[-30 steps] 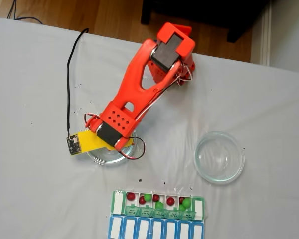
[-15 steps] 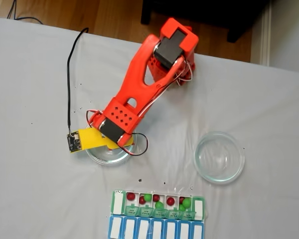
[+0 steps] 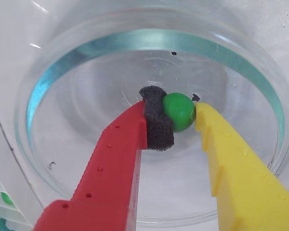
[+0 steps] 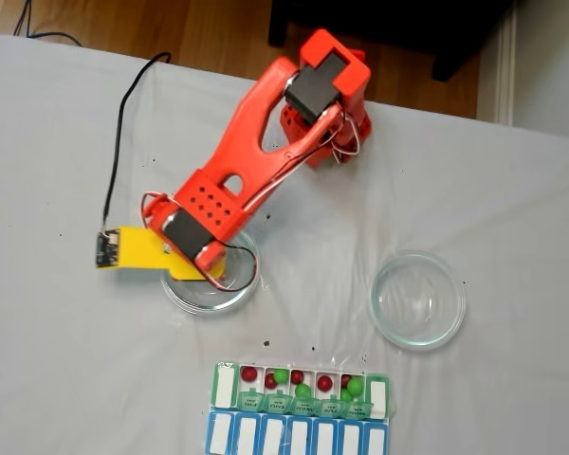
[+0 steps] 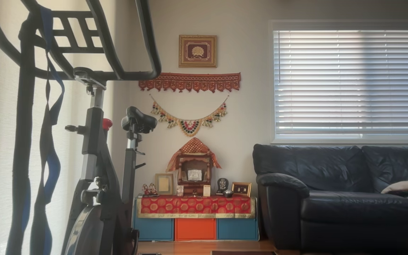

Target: Sort medicines into box.

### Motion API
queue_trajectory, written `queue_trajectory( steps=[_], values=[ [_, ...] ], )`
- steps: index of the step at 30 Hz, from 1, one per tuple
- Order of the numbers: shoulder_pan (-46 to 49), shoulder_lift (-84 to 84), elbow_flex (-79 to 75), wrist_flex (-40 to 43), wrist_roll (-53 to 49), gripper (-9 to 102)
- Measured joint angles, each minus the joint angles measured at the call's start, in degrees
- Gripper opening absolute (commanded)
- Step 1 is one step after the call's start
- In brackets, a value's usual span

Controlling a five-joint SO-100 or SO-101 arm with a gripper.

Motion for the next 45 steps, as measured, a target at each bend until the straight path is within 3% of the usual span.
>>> queue_trajectory(
  steps=[7, 19, 33, 45],
  values=[
    [-2.37, 0.97, -7.73, 3.87, 4.92, 1],
    [-14.41, -6.24, -34.54, 16.87, 17.58, 1],
    [-21.88, -20.48, -46.67, 18.37, 25.14, 1],
    [-23.47, -36.21, -66.80, 22.41, 28.21, 1]
  ],
)
